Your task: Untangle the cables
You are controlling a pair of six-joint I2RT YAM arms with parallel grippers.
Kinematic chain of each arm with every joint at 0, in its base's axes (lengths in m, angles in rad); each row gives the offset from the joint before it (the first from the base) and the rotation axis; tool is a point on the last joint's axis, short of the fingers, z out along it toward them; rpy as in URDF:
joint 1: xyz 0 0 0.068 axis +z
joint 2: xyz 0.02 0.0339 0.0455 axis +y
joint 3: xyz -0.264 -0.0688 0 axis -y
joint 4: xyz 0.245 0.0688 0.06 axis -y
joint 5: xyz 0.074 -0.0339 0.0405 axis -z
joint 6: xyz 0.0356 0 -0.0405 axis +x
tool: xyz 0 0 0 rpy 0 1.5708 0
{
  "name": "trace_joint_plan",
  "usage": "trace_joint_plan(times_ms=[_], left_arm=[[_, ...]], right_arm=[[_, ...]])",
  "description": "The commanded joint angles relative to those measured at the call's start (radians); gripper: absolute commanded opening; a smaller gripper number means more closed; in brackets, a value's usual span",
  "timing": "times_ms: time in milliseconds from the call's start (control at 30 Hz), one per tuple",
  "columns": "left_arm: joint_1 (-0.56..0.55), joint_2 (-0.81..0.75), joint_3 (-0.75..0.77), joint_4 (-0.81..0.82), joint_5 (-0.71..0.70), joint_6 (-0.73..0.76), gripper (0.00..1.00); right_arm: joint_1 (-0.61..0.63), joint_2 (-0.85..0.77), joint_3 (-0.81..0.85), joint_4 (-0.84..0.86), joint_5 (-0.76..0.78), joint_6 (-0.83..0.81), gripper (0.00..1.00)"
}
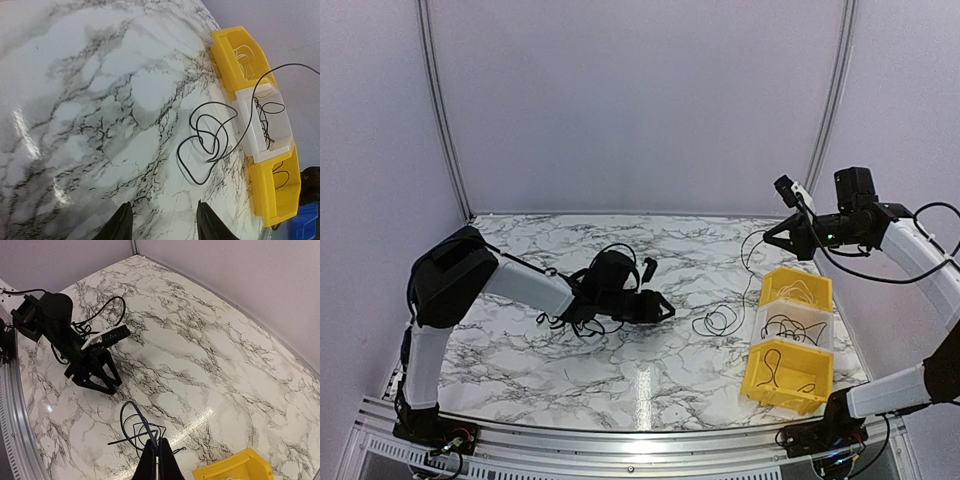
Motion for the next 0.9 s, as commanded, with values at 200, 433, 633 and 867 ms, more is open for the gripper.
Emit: trace_joint_plan(times_ms=[200,433,633,867], left_arm=[[-0.077,0.16,0.175,-0.092,0.018,-0.296,0.42],[-0.097,0.24,0.293,-0.199,0.005,-0.371,0.35],[-0.101,0.319,0.411,-0.27,-0.014,-0.404,0.11],[-0.064,0.15,0.295,-0.267,-0.138,-0.306,0.0]], right_arm=[[0.008,-0.022,0.01,0.021,-0.044,0.021,0.0],[0.011,-0.039,0.004,0.024,-0.049,0.02,0.0],[0.011,-0.057,0.005,0.024,-0.052,0.024,0.0],[0.009,-0.067,0.019,0.032,-0.026,0.046,0.0]])
